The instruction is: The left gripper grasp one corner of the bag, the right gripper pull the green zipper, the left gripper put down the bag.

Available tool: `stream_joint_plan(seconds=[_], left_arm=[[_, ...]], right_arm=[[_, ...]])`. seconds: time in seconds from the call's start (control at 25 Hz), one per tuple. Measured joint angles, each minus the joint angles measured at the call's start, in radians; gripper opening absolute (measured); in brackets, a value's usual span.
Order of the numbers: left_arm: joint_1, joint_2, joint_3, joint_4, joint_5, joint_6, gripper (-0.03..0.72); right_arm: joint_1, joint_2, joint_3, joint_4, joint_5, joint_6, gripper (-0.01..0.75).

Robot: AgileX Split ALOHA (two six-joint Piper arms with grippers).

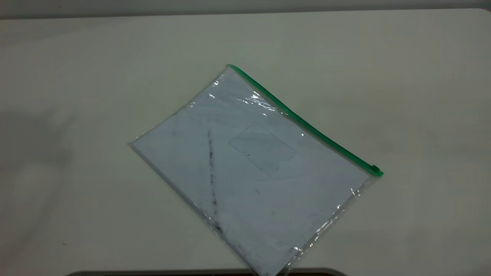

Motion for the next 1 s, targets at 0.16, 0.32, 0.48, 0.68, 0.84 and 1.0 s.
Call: stream_joint_plan(seconds=[0.16, 0.32, 0.48, 0.68, 0.84, 1.0], left_arm=[[0.000, -0.167, 0.247, 0.000, 0.000, -0.011, 0.426], [0.000, -0.320, 0.573, 0.000, 0.000, -0.016, 0.426], [0.000, -0.465, 0.905, 0.008, 0.000, -0.019, 0.426], [0.000, -0.642, 1.209, 0.080, 0.000, -0.019, 0.426], [0.000, -0.797, 1.329, 0.217, 0.000, -0.086, 0.426], [0.000, -0.960, 1.338, 0.326, -0.004, -0.188, 0.426]], right_arm=[[0.000, -0.023, 0.131, -0.018, -0.063, 0.018, 0.425], [0.000, -0.023, 0.138, -0.056, -0.073, 0.025, 0.425], [0.000, -0.026, 0.146, -0.060, -0.072, 0.029, 0.425], [0.000, -0.031, 0.148, -0.060, -0.071, 0.029, 0.425], [0.000, -0.031, 0.148, -0.056, -0.071, 0.029, 0.425], [0.000, -0.031, 0.148, -0.052, -0.071, 0.030, 0.425]])
